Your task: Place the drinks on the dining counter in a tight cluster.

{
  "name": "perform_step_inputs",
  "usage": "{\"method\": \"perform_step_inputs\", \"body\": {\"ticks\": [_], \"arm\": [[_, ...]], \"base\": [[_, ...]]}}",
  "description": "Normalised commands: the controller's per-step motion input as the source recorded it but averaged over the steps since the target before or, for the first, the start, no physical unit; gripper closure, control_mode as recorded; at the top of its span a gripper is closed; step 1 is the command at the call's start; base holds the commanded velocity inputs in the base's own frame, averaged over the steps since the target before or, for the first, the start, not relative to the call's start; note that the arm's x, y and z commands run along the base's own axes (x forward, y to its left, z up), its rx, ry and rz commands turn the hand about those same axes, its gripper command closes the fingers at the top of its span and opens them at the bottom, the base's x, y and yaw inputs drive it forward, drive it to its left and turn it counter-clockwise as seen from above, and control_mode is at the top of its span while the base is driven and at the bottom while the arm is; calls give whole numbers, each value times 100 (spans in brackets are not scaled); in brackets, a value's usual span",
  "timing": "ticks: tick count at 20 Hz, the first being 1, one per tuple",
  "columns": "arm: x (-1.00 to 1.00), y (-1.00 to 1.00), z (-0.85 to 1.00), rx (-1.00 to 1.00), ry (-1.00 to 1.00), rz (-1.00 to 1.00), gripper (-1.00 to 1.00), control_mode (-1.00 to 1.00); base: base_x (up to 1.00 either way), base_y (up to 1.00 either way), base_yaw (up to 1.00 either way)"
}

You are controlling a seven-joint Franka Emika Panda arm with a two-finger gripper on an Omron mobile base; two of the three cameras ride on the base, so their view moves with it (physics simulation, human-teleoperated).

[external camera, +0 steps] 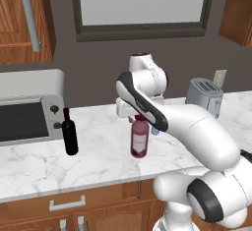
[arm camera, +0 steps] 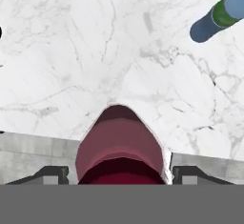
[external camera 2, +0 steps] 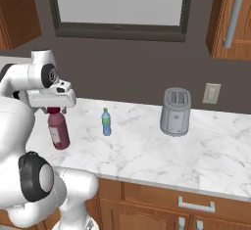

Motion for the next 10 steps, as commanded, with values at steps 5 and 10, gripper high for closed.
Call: {"method": "perform_step_inputs", "body": {"ticks": [5,10], "arm": [[-8,-61,17,0,-2,0,100,-100],[-10,-55,23,0,-5,0,100,-100]], "base": [[0,0,0],[0,0,0]]}}
